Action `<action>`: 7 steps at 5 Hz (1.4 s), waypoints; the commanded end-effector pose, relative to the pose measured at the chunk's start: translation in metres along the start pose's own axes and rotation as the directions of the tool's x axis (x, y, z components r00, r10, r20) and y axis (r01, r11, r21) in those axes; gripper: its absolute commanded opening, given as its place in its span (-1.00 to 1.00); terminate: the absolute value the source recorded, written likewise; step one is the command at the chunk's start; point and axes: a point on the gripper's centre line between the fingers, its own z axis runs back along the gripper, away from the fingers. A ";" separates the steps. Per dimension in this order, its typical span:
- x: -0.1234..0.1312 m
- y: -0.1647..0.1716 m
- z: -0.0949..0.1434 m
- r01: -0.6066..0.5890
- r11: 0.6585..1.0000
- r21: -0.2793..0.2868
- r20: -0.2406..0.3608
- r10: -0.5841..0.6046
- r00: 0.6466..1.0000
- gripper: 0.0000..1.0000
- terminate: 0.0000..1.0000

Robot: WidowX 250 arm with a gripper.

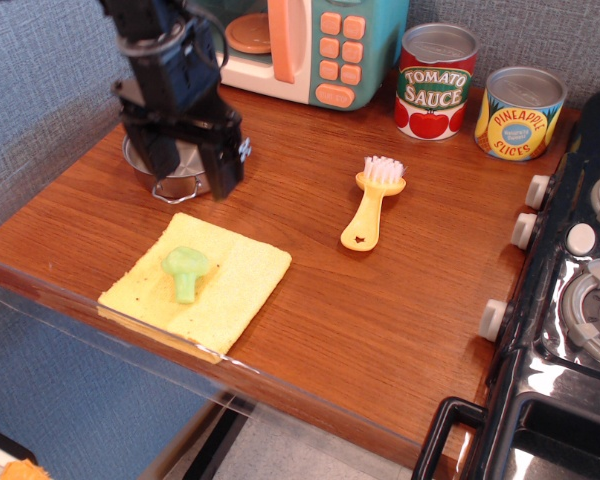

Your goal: Pick up the measuring spoon and place it inside of the pot.

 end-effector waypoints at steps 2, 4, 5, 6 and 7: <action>-0.020 -0.010 -0.031 -0.070 0.992 0.106 0.000 0.071 0.997 1.00 -1.00; -0.026 -0.008 -0.041 -0.089 0.987 0.136 -0.053 0.097 0.994 1.00 -1.00; -0.036 -0.005 -0.037 -0.092 0.985 0.144 -0.070 0.103 0.992 1.00 -1.00; -0.046 -0.002 -0.035 -0.104 0.983 0.153 -0.088 0.118 0.989 1.00 -1.00; -0.046 -0.002 -0.037 -0.095 0.983 0.155 -0.094 0.110 0.989 1.00 -1.00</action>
